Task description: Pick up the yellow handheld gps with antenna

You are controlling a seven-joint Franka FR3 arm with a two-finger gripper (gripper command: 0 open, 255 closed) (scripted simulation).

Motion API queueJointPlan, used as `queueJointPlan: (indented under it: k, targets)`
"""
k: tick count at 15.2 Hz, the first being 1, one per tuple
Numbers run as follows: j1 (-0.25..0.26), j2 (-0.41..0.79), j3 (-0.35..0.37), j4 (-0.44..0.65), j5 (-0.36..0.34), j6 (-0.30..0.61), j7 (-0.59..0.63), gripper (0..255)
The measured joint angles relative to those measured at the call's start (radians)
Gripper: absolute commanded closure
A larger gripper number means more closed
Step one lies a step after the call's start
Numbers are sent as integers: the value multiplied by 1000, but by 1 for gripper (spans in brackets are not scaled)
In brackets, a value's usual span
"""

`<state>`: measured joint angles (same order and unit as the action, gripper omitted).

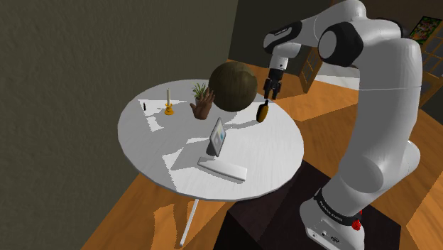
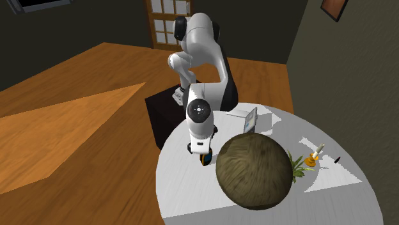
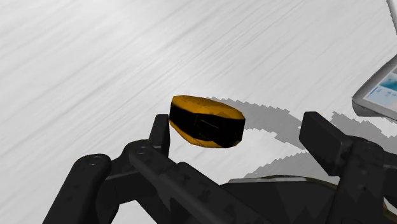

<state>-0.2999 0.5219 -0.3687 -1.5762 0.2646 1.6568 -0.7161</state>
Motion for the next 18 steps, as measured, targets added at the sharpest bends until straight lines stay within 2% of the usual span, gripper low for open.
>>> queueJointPlan:
  k: [3,4,14,18]
  targets:
    - [0,15,3,-19,6,32,-5,0]
    - [0,19,4,-19,7,36,-6,255]
    - [1,20,5,-18,9,40,-6,255]
    - [2,3,1,-7,2,10,0,255]
